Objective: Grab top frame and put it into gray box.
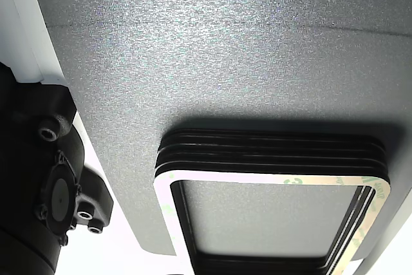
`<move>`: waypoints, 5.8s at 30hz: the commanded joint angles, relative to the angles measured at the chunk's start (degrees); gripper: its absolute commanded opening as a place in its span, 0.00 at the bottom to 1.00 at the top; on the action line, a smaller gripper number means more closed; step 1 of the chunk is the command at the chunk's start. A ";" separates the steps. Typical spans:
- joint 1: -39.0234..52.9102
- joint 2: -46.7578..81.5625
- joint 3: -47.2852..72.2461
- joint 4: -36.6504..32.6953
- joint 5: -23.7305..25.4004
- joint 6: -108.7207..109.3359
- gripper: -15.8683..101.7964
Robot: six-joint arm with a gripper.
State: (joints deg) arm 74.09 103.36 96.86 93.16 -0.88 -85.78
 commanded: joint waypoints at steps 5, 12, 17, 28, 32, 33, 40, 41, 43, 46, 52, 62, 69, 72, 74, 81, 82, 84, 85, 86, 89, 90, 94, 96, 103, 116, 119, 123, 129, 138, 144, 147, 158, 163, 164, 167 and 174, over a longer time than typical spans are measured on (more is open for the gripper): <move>2.11 -1.93 3.87 -6.33 -0.09 -0.62 0.95; 3.60 -4.31 3.60 -8.09 2.37 -3.87 0.90; 4.92 -8.61 0.97 -6.86 3.25 -5.01 0.87; 5.63 -15.73 -4.48 -5.19 2.72 -8.53 0.83; 5.80 -17.14 -6.24 -4.31 2.20 -8.96 0.81; 5.80 -17.31 -6.33 -4.22 2.11 -8.96 0.81; 5.80 -18.90 -7.56 -2.90 1.93 -8.79 0.72; 5.80 -18.98 -8.00 -2.64 1.93 -8.79 0.70; 5.80 -18.98 -8.26 -2.37 1.93 -9.05 0.67; 5.80 -18.98 -8.35 -2.37 1.85 -9.05 0.63; 5.54 -18.90 -8.17 -2.46 1.76 -9.32 0.59; 5.36 -18.63 -6.24 -4.13 1.58 -8.79 0.58; 5.10 -18.81 -6.06 -4.75 1.58 -9.05 0.48; 4.83 -18.63 -5.71 -5.01 1.58 -9.32 0.46; 4.75 -18.54 -5.62 -5.19 1.58 -9.49 0.46; 4.57 -18.46 -5.10 -5.80 1.67 -9.49 0.45; 4.57 -18.46 -5.10 -5.89 1.67 -9.49 0.45; 4.57 -18.46 -5.01 -5.98 1.58 -9.49 0.45; 4.57 -18.46 -5.01 -5.98 1.58 -9.49 0.45; 4.57 -18.46 -5.01 -6.06 1.49 -9.49 0.45; 4.57 -18.37 -4.75 -6.33 1.41 -9.58 0.43; 4.57 -18.28 -4.66 -6.50 1.41 -9.58 0.42; 4.57 -18.28 -4.48 -6.77 1.32 -9.58 0.38; 4.57 -18.28 -4.48 -6.77 1.32 -9.49 0.37; 4.57 -18.28 -4.48 -6.86 1.41 -9.76 0.36; 4.57 -17.58 -3.87 -9.05 1.85 -10.28 0.05; 4.66 -17.05 -3.69 -9.23 1.85 -11.07 0.05; 4.66 -16.35 -4.22 -8.09 1.76 -11.69 0.05; 4.39 -15.64 -8.09 -4.48 2.20 -12.39 0.05; 3.16 -13.62 -14.06 -4.31 4.39 4.04 0.05; 1.58 -14.24 -20.83 -2.90 8.44 23.99 0.05; -1.76 -13.89 -22.32 -3.87 8.00 34.72 0.05; -11.69 -16.44 -29.09 1.41 20.57 70.05 0.05; -16.70 -14.59 -29.00 1.67 24.79 79.89 0.05; -17.49 -13.45 -27.77 1.67 26.63 82.71 0.05; -20.30 -10.37 -25.58 1.67 30.41 89.91 0.04; -30.06 -9.58 -29.71 1.67 31.99 104.06 0.03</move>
State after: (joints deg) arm 47.64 92.99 69.70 94.31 30.67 11.87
